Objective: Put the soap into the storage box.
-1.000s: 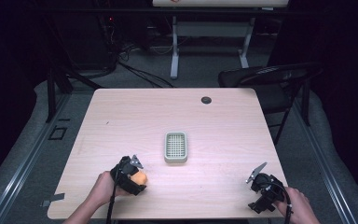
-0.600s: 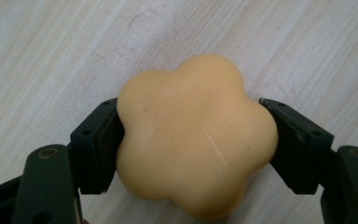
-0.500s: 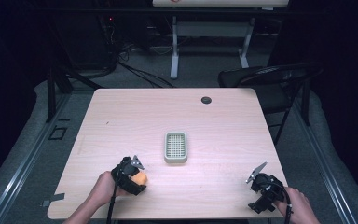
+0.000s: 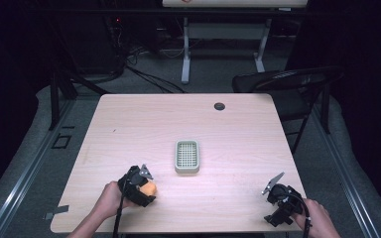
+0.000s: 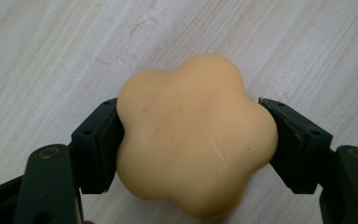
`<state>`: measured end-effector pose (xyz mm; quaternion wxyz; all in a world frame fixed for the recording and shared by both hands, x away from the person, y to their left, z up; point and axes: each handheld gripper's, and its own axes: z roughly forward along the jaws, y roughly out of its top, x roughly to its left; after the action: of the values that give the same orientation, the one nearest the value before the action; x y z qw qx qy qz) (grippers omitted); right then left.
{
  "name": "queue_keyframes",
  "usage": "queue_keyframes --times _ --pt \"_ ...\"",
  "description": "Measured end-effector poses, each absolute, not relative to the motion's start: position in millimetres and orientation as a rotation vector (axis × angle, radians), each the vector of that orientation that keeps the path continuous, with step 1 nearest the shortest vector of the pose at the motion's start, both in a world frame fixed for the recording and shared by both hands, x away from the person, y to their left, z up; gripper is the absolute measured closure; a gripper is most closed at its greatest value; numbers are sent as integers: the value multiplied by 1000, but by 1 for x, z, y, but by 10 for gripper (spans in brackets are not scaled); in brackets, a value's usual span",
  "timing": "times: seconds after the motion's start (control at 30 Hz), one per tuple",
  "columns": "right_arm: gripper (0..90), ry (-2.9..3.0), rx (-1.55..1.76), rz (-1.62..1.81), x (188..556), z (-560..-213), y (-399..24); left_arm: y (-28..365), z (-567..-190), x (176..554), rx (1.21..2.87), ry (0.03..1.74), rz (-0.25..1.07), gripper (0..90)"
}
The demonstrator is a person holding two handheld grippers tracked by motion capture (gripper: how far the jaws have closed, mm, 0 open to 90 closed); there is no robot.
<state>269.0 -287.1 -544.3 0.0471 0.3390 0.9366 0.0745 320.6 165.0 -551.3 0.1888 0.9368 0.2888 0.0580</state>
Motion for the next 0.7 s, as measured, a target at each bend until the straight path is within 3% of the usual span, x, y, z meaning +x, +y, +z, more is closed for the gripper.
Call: queue_keyframes --times 0.7 --pt "158 2857 1043 232 270 -545 -287 163 -539 324 2611 817 203 274"
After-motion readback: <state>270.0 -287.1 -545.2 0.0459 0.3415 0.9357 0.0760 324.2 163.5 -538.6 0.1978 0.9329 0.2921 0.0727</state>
